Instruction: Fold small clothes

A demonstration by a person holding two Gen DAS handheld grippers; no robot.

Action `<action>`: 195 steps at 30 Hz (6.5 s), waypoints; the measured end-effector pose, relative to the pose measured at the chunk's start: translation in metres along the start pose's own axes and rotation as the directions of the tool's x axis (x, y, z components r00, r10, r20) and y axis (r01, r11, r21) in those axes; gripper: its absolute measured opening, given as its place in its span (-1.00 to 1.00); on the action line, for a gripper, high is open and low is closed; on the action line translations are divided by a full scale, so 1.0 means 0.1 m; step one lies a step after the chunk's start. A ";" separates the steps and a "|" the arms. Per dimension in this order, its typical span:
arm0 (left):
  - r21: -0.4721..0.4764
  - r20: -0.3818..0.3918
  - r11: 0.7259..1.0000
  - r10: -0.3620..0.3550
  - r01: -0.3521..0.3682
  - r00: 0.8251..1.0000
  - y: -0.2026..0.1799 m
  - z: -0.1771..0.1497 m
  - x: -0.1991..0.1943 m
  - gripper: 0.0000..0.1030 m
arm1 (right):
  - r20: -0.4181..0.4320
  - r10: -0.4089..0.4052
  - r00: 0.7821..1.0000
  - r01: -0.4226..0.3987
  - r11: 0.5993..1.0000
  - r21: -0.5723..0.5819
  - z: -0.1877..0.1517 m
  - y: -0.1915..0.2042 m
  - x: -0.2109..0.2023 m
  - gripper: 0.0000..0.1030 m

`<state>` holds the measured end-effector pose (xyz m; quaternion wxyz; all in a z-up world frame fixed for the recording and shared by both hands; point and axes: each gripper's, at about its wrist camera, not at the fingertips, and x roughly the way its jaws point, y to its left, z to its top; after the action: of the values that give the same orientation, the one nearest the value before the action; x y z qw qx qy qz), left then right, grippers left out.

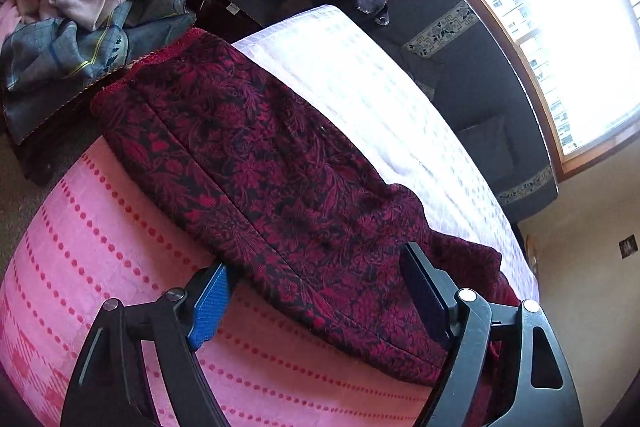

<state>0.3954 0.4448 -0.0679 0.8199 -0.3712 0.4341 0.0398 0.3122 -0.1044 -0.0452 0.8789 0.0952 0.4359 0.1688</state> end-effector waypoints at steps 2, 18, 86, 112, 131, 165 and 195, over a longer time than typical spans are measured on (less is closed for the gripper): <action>0.004 0.029 1.000 0.023 -0.024 0.999 0.00 0.06 0.04 0.27 | 0.006 0.001 1.000 -0.001 1.000 -0.003 -0.01 0.00 -0.01 0.17; 0.600 0.182 0.799 -0.186 0.041 0.966 -2.76 -0.99 -0.37 -0.84 | 0.152 0.121 0.981 -0.142 0.980 0.138 -0.06 -0.29 -0.32 0.17; 0.522 0.128 0.853 -0.105 0.023 0.986 -2.40 -2.38 0.47 0.48 | 0.098 -0.022 0.995 -0.007 0.960 0.278 0.55 -1.57 -0.28 -0.86; 0.515 0.116 0.857 -0.104 0.030 0.988 -2.37 -2.35 0.50 0.48 | 0.103 -0.111 0.988 0.079 0.957 0.278 0.56 -1.52 -0.34 -0.86; 0.518 0.112 0.855 -0.092 0.021 0.989 -2.35 -2.35 0.53 0.48 | 0.084 -0.167 0.982 0.138 0.950 0.280 0.52 -1.45 -0.30 -0.89; 0.752 0.387 0.576 0.009 -0.321 0.922 -2.41 -3.56 -0.76 0.50 | 0.105 -0.048 0.993 0.026 0.980 0.197 -1.06 -1.06 -1.91 -0.32; 0.634 -0.157 0.768 0.009 0.094 0.988 -1.10 -3.58 -1.25 0.39 | 0.048 0.021 0.999 -0.027 0.992 0.124 -1.94 -0.96 -2.12 0.01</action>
<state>0.1160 0.1674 -0.0362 0.8626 -0.0818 0.4739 -0.1570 0.0587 -0.2701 -0.0362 0.8790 0.1589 0.4239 0.1497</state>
